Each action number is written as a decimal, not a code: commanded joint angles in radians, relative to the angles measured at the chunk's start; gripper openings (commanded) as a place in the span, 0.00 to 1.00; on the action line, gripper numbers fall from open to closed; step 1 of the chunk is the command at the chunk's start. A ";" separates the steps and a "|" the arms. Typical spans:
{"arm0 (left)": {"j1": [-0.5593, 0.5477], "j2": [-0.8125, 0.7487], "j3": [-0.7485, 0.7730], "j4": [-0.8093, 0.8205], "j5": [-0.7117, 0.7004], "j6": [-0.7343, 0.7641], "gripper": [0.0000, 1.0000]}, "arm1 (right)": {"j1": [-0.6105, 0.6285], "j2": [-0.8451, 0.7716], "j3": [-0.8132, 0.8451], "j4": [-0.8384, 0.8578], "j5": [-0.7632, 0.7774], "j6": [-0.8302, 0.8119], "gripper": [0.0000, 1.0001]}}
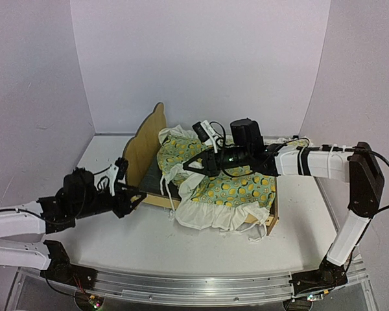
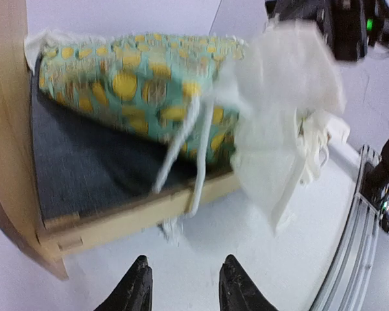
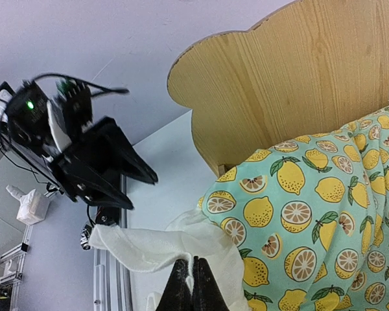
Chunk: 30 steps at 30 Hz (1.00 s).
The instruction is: Set up the pet bed
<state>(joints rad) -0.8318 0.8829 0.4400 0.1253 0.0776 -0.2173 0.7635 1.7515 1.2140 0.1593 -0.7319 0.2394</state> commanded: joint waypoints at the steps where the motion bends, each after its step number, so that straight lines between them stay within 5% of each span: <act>1: -0.093 -0.042 -0.288 0.482 -0.126 -0.091 0.35 | 0.021 0.014 0.039 0.055 0.012 0.015 0.00; 7: -0.187 0.287 -0.367 0.899 -0.367 0.040 0.37 | 0.038 0.037 0.057 0.062 0.021 0.024 0.00; 14: -0.205 0.883 -0.331 1.544 -0.416 0.074 0.37 | 0.048 0.022 0.066 0.093 0.054 0.074 0.00; 30: -0.220 1.245 -0.113 1.637 -0.518 0.144 0.41 | 0.076 0.006 0.078 0.098 0.063 0.104 0.00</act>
<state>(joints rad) -1.0485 2.0777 0.2928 1.5791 -0.3759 -0.1017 0.8246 1.7870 1.2465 0.2070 -0.6785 0.3378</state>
